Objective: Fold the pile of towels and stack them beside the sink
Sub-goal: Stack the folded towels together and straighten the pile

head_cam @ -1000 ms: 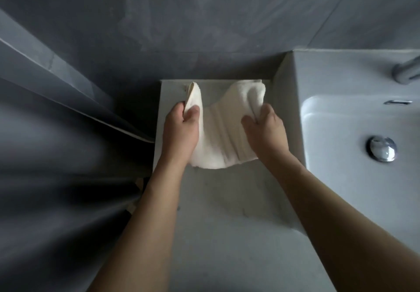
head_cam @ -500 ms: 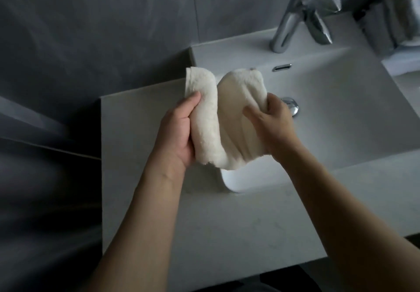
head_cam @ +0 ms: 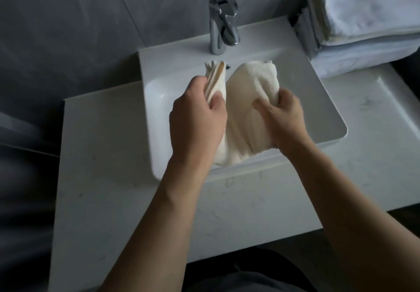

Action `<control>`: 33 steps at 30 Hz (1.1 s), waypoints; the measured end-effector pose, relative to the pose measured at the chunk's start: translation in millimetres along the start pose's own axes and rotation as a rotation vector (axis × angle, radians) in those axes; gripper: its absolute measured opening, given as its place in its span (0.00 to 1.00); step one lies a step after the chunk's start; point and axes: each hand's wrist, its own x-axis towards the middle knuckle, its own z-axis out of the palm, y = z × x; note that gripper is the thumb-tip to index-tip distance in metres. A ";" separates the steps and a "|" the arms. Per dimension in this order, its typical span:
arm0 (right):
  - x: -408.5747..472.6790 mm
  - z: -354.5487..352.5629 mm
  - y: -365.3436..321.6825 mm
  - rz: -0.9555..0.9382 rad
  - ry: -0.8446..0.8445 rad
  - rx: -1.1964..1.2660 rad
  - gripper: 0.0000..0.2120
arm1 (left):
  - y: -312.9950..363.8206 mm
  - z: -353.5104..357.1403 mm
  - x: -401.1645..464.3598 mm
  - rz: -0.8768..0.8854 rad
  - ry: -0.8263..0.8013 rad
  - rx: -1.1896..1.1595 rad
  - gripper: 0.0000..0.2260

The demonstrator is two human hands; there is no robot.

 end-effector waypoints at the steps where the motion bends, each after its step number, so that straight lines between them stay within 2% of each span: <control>1: 3.0 -5.0 1.2 -0.001 0.019 -0.005 0.16 | 6.4 4.3 0.5 0.036 -0.007 0.013 0.04; 4: 11.2 -18.1 5.9 -0.012 0.042 -0.004 0.14 | 21.7 17.5 2.4 0.094 -0.040 0.013 0.04; 11: 43.1 -69.2 29.4 0.003 0.082 0.001 0.14 | 66.1 62.7 -2.2 0.098 -0.064 0.000 0.06; 19: 97.3 -142.3 57.6 0.002 -0.012 0.011 0.16 | 126.7 123.8 -9.8 0.013 0.028 0.013 0.04; 27: 129.8 -185.4 59.3 0.016 0.007 0.034 0.17 | 162.8 151.9 -1.6 0.007 0.079 -0.027 0.07; 33: 156.2 -209.6 62.8 0.025 0.092 0.037 0.16 | 171.0 176.6 18.1 0.038 0.065 -0.102 0.08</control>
